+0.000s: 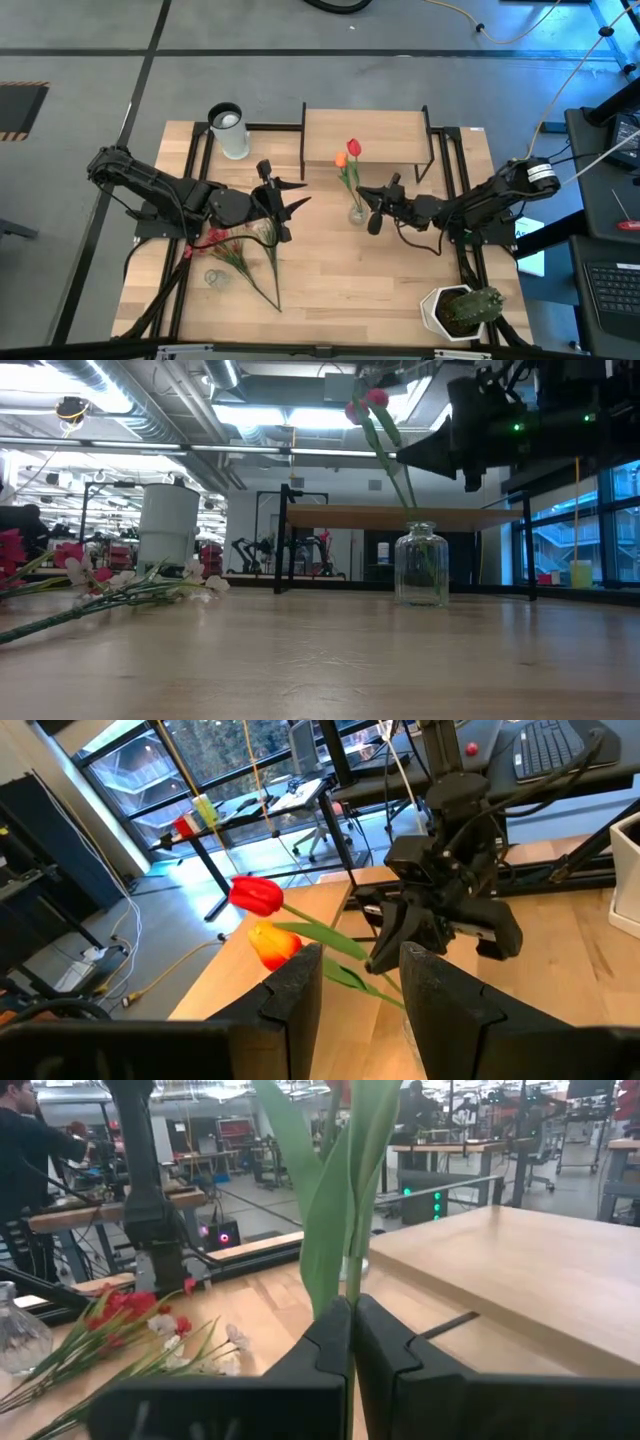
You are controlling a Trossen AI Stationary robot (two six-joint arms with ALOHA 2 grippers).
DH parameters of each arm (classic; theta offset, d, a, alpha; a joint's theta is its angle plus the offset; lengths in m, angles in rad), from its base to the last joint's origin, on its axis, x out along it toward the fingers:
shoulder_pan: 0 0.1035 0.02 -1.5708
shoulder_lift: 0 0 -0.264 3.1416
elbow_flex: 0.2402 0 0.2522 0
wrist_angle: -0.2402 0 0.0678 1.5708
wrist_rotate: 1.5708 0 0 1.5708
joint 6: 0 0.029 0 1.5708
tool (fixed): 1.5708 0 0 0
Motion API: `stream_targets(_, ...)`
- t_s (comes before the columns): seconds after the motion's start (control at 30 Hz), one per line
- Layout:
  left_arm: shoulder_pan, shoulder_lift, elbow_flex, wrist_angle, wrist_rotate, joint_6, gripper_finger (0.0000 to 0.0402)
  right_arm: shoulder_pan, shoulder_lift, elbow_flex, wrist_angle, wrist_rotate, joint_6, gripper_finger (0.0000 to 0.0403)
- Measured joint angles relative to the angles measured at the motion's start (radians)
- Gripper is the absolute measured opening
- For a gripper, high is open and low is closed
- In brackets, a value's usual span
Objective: Pick and place flowers into a vace then onto a shelf
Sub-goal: Put the red flower into the right transparent vase
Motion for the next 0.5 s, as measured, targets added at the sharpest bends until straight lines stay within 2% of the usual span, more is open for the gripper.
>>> stream_targets(0.3, 0.007, 0.000, 0.000, 0.000, 0.000, 0.000, 0.0130, 0.000, 0.003, 0.000, -0.025, 0.003, -0.005, 0.0008)
stream_targets(0.4, 0.006, 0.000, 0.000, -0.001, 0.000, 0.000, 0.0130, 0.000, 0.003, 0.000, -0.044, 0.003, -0.006, 0.0028)
stream_targets(0.5, 0.006, 0.000, 0.000, -0.021, 0.000, 0.000, 0.0129, 0.000, 0.003, 0.000, -0.052, 0.004, 0.004, 0.0065)
